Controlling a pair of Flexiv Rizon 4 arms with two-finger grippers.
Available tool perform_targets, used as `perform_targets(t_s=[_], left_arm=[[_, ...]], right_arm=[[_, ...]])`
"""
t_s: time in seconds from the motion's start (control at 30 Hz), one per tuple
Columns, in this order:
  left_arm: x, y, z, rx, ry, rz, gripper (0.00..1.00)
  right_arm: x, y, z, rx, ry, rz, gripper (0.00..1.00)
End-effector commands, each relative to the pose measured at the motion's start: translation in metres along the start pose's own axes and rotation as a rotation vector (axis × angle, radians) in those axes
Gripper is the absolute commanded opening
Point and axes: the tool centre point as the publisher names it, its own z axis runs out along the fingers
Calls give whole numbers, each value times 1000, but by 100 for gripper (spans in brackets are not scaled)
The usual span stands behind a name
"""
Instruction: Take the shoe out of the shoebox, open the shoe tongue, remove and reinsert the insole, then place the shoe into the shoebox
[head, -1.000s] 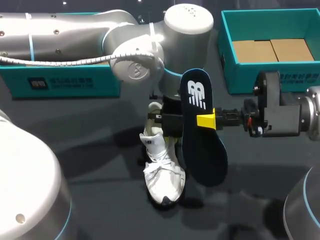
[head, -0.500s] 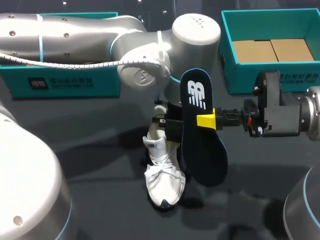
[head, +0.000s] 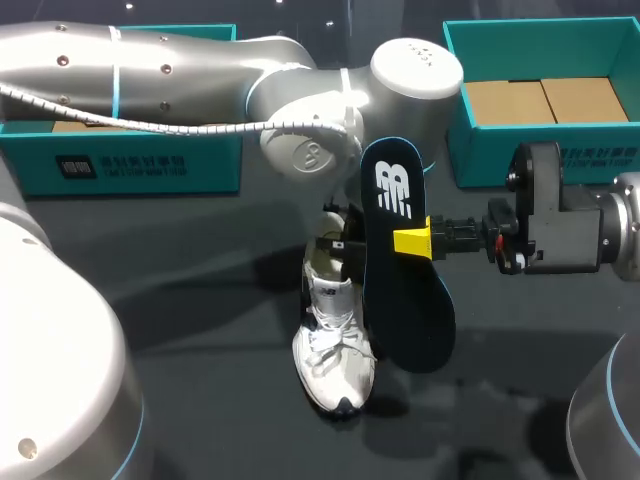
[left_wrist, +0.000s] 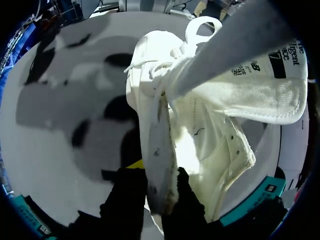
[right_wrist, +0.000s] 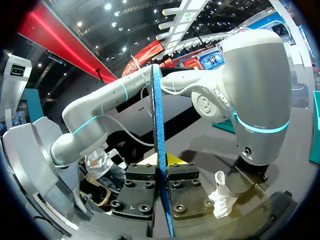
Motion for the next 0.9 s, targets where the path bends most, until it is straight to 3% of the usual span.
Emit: perform_targets(t_s=[0.03, 0.07, 0.13, 0.43, 0.67, 0.73, 0.9], left_arm=[[-1, 3, -1, 1, -8, -4, 73], [0, 3, -2, -2, -13, -5, 87], [1, 4, -5, -7, -25, -5, 100], [12, 4, -41, -63, -148, -19, 100], [24, 6, -97, -136, -363, -32, 100], [28, 6, -120, -120, -457, -32, 100], [28, 6, -120, -120, -457, -32, 100]], right_arm=[[2, -2, 0, -3, -4, 0, 0], [2, -2, 0, -3, -4, 0, 0], [2, -2, 0, -3, -4, 0, 0], [2, -2, 0, -3, -4, 0, 0], [2, -2, 0, -3, -4, 0, 0], [2, -2, 0, -3, -4, 0, 0], [2, -2, 0, -3, -4, 0, 0]])
